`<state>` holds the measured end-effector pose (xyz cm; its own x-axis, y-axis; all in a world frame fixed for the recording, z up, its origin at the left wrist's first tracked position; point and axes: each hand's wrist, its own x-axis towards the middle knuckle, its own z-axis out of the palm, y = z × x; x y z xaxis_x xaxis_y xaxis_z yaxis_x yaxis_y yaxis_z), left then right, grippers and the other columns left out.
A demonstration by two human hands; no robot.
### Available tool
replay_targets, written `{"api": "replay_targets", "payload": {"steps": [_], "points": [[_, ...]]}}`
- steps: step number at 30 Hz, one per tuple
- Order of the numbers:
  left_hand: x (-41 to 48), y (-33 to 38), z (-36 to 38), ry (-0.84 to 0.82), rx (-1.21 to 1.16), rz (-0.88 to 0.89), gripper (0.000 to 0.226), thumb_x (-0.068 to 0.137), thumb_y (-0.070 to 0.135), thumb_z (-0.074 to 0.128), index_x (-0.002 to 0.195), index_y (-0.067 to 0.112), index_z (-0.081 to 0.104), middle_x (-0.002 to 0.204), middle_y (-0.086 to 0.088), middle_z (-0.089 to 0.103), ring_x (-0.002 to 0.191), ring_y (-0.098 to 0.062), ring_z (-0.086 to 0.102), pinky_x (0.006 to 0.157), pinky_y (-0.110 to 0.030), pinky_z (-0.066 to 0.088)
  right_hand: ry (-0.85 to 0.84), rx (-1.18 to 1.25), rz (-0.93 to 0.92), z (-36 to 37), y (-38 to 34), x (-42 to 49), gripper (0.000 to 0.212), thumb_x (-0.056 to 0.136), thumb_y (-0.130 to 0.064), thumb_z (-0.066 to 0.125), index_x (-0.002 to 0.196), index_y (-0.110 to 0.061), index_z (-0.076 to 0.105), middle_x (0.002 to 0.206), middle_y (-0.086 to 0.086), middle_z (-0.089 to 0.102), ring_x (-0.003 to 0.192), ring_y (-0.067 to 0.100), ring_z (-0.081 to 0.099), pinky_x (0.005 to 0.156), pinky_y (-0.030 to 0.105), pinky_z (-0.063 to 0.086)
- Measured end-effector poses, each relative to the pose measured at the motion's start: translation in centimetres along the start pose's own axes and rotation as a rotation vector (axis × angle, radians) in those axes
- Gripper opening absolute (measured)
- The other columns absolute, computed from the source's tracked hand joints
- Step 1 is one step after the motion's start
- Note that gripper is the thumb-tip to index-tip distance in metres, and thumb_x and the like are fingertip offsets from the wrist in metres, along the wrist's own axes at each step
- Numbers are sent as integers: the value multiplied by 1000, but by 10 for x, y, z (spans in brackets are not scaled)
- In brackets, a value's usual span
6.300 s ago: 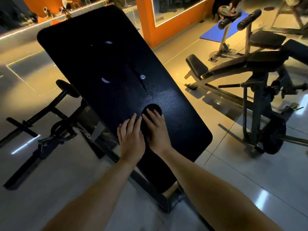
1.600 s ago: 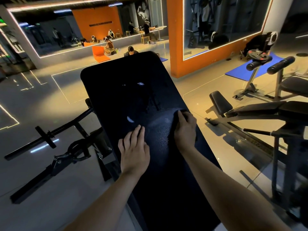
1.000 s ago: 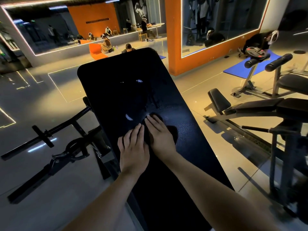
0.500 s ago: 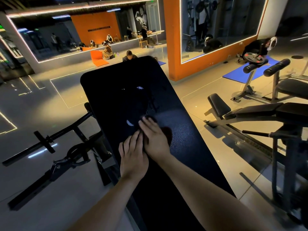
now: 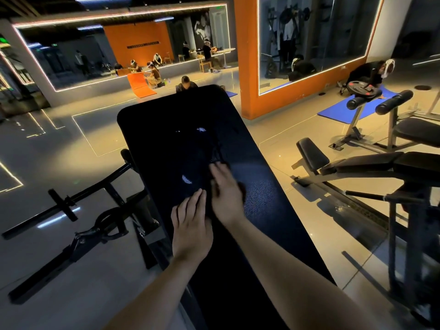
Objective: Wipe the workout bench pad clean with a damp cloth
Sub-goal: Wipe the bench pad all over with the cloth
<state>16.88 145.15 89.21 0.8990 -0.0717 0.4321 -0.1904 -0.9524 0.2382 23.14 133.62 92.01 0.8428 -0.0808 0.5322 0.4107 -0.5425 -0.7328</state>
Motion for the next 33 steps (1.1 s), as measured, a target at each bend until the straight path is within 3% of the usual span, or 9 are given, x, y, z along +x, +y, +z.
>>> {"api": "replay_targets", "payload": {"steps": [3, 5, 10, 14, 20, 23, 26, 29, 33], "points": [[-1, -5, -1, 18, -7, 8, 62, 93, 27, 29, 154, 18, 27, 159, 5, 28, 143, -19, 24, 121, -33, -3, -180, 77, -155, 0, -7, 7, 49, 102, -5, 45, 149, -19, 46, 154, 3, 46, 148, 10, 29, 119, 24, 26], [-1, -3, -1, 22, -3, 19, 60, 96, 28, 30, 155, 20, 28, 159, 6, 29, 143, -18, 25, 121, -33, -4, -143, -19, -165, -19, 13, 11, 48, 101, -7, 45, 147, -21, 48, 151, 5, 48, 144, 15, 34, 116, 26, 29], [-1, 3, -2, 31, -1, 19, 58, 96, 27, 30, 153, 18, 35, 158, 6, 33, 140, -17, 29, 121, -42, 12, 149, -248, 194, -65, 78, 15, 43, 102, -15, 41, 144, -23, 49, 154, 3, 44, 150, 29, 24, 122, 56, 16], [-1, 5, -3, 8, -3, -4, 59, 96, 29, 28, 155, 21, 29, 160, 9, 28, 142, -15, 25, 122, -42, 10, 206, -135, 312, -38, 49, 6, 45, 106, -19, 37, 151, -16, 40, 162, 7, 30, 153, 24, 17, 125, 45, 12], [-1, -5, 0, 19, -15, -28, 65, 89, 29, 30, 153, 18, 28, 157, 2, 31, 142, -22, 25, 122, -43, 13, -214, 68, -194, 3, -8, -6, 44, 104, -7, 39, 146, -16, 48, 152, 6, 48, 147, 15, 31, 123, 29, 17], [-3, -2, -2, 26, -11, -10, 61, 95, 30, 30, 155, 21, 27, 158, 6, 29, 141, -18, 23, 121, -41, 10, -45, 13, -191, -23, 17, 5, 30, 100, -15, 46, 127, -14, 60, 129, 7, 60, 124, 22, 49, 108, 42, 38], [-4, 3, -3, 35, 1, -3, 59, 97, 30, 29, 155, 21, 28, 158, 7, 30, 140, -16, 26, 120, -40, 11, 154, -99, 142, -57, 60, 3, 30, 93, -13, 57, 122, -17, 59, 125, 8, 51, 118, 23, 43, 98, 41, 43], [0, 4, 0, 32, 41, 17, 58, 98, 30, 30, 156, 21, 27, 160, 7, 28, 141, -17, 29, 121, -41, 13, 93, -108, 133, -52, 54, -13, 42, 87, 2, 59, 125, -14, 61, 130, 10, 51, 121, 27, 46, 101, 36, 42], [0, 4, -1, 27, 49, 37, 59, 97, 29, 34, 156, 26, 26, 162, 13, 24, 142, -13, 26, 121, -38, 9, 38, 10, 1, -18, 20, -29, 39, 98, -19, 49, 133, -6, 60, 139, 11, 54, 134, 24, 44, 114, 38, 37]]}}
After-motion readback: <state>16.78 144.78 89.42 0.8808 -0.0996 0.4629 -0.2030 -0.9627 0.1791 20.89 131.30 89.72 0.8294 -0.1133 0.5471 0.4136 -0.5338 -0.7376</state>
